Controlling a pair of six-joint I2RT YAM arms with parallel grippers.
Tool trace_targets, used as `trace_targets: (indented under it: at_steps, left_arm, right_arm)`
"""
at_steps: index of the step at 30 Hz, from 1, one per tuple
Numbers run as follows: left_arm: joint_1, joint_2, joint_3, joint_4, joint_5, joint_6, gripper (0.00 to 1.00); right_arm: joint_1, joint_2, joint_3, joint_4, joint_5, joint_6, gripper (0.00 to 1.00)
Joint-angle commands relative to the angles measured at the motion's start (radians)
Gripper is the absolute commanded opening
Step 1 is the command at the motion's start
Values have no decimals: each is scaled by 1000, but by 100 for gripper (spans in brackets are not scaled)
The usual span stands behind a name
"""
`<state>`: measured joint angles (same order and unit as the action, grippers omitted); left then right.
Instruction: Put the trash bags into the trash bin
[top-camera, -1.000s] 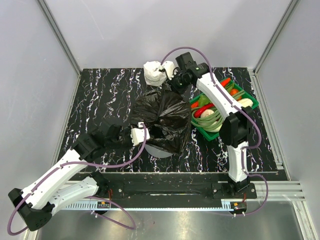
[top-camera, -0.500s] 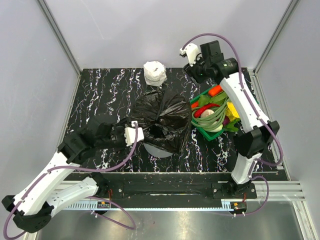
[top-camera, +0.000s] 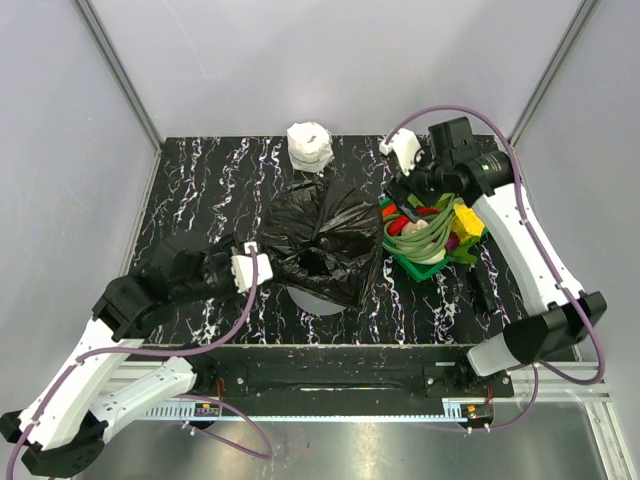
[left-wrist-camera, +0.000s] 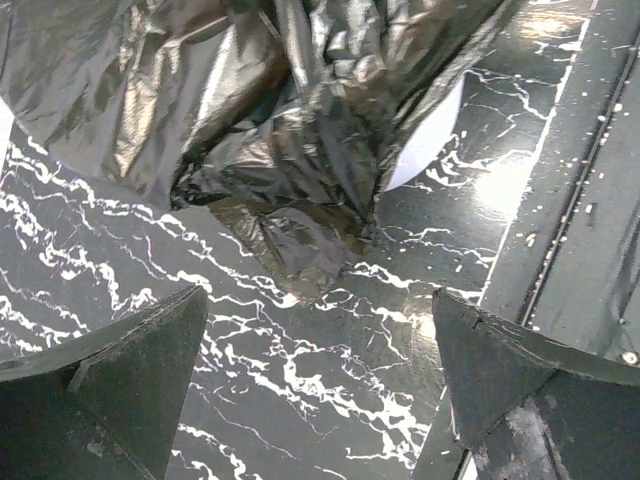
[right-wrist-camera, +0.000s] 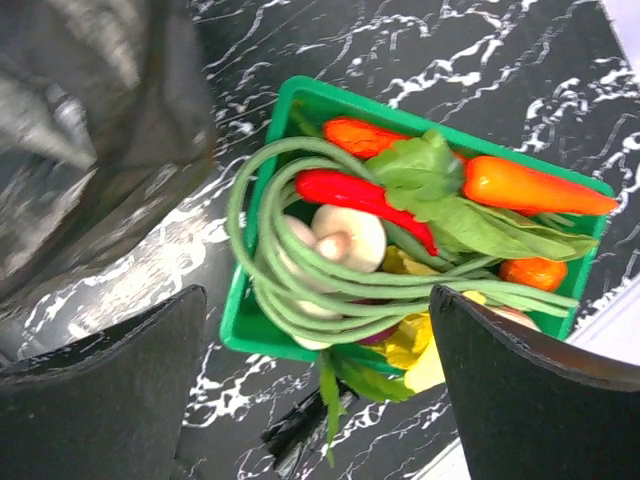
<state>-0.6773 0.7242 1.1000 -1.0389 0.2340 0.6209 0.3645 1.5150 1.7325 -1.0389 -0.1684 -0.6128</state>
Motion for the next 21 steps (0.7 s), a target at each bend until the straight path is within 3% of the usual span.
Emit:
trace_targets:
  at_steps: [1, 6, 14, 21]
  left_arm:
    - [45, 27, 18, 80, -51, 0, 99]
    - [149, 69, 24, 132, -3, -39, 99]
    - [432, 185, 0, 198, 367, 3, 99]
    - [481, 216, -49, 249, 597, 69, 99]
  right_arm:
    - [4, -125, -89, -10, -134, -67, 98]
    - [4, -240, -238, 55, -242, -159, 100]
    - [4, -250, -320, 129, -379, -214, 100]
    - [4, -197, -309, 171, -467, -231, 100]
